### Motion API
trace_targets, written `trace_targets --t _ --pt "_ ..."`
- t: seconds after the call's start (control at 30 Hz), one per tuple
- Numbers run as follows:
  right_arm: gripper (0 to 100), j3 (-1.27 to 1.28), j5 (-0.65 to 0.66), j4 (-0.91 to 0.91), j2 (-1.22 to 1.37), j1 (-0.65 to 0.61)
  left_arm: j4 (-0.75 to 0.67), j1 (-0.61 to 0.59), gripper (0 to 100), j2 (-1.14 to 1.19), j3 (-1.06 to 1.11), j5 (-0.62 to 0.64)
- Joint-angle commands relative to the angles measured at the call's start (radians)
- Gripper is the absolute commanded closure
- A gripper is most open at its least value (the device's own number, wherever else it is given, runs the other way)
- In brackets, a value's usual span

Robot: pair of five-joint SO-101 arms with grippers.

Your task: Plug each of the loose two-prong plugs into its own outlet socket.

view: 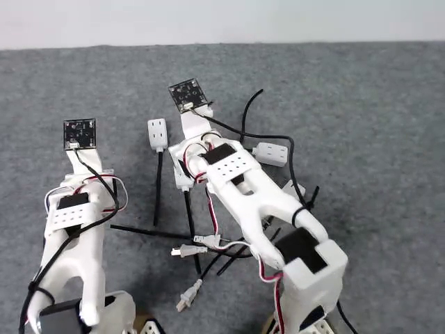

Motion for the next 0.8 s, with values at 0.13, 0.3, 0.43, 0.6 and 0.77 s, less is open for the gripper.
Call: trace_targets --t 0.13,0.3,0.43,0.6,0.77 --pt "99.0 -0.114 0.104 0.147 0.088 -0.039 -0.025 -0.008 99 -0.023 -0.012 0.009" --pt "98.7 -0.163 0.129 0.183 0.12 -0.054 -0.025 -0.008 99 -0.023 -0.012 0.009" --pt "88.3 -0.175 0.126 0.186 0.116 -0.074 -0.025 -0.008 99 -0.023 -0.012 0.008" --pt "72.6 -0.195 0.078 0.257 0.096 -0.15 -0.025 -0.008 99 -0.023 -0.012 0.008" --pt "72.4 -0.193 0.043 0.259 0.099 -0.174 -0.025 -0.008 99 -0.023 -0.012 0.008"
